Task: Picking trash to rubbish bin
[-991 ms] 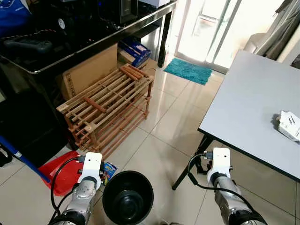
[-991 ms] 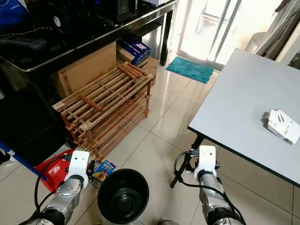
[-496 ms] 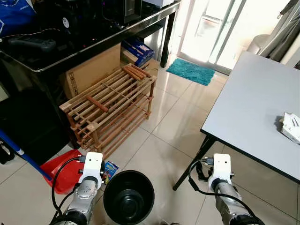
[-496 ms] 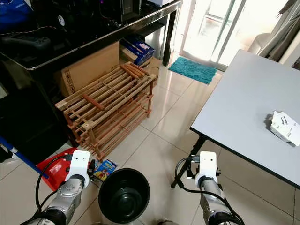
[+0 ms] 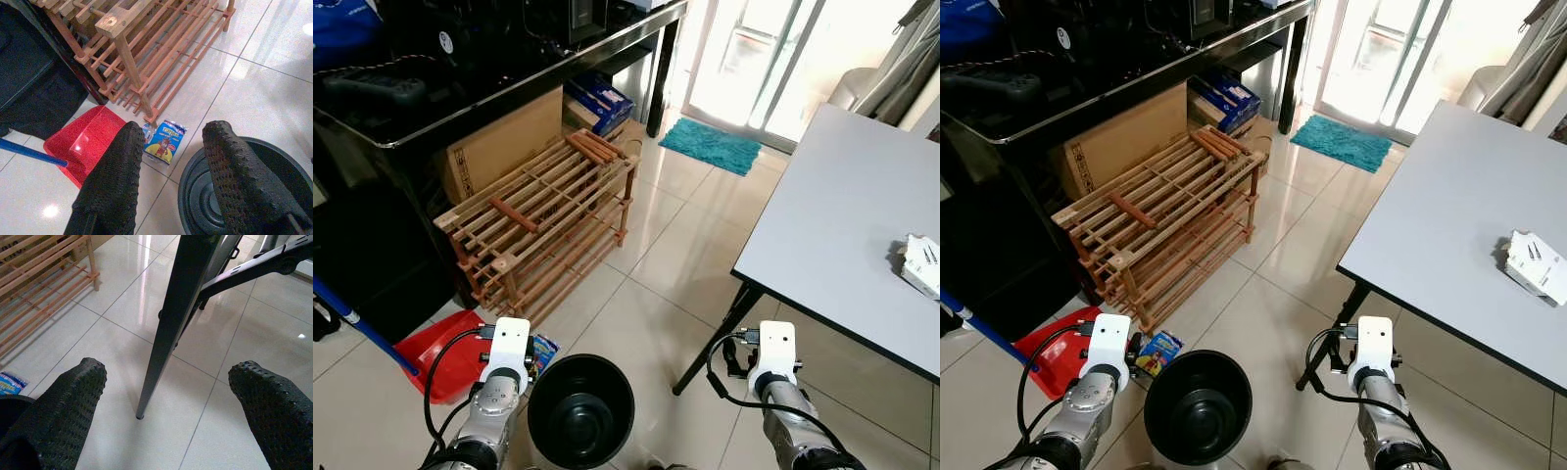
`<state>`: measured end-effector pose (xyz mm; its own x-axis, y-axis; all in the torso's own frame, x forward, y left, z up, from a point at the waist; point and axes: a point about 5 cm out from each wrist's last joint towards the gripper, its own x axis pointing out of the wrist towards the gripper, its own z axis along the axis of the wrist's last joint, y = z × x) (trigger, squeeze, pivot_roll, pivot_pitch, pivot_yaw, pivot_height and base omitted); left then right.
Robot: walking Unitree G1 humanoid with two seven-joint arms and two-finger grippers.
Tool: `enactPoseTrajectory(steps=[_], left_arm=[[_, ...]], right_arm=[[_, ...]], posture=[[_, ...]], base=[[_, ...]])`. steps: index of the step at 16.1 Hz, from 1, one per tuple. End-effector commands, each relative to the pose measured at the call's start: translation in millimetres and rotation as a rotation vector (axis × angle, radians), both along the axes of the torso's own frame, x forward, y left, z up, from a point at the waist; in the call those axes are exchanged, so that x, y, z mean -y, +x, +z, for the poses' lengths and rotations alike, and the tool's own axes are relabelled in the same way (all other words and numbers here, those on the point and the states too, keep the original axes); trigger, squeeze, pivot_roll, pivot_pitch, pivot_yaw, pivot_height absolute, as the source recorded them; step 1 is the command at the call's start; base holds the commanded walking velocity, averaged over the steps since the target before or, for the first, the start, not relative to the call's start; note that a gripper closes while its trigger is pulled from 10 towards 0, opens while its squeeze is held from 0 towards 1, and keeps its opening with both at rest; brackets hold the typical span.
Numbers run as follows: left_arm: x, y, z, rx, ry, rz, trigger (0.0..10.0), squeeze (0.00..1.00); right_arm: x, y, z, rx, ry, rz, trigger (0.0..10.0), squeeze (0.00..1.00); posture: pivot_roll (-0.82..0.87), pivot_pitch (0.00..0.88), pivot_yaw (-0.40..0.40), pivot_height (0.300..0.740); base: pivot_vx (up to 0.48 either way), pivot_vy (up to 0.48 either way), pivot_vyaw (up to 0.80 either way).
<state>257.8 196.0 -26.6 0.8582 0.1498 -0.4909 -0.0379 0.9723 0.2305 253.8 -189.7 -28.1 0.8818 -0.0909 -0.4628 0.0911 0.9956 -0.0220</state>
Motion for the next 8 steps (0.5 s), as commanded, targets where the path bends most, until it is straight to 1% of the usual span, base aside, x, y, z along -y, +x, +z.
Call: enactPoseTrajectory(steps=[1, 8], left_arm=[[2.7, 0.6, 0.4, 0.006, 0.000, 0.001, 10.0, 0.00], [3.7, -0.3, -0.2, 0.010, -0.006, 0.006, 10.0, 0.00]], right_arm=[[3.7, 0.6, 1.5, 0.012, -0.004, -0.016, 10.0, 0.00], [4.8, 0.3, 1.5, 0.013, -0.005, -0.012, 10.0, 0.00]], posture=[[-0.04, 0.103, -0.083, 0.740], [-0.05, 0.107, -0.087, 0.740]], base=[[-0.255, 0.000, 0.00], [-0.274, 0.000, 0.00]])
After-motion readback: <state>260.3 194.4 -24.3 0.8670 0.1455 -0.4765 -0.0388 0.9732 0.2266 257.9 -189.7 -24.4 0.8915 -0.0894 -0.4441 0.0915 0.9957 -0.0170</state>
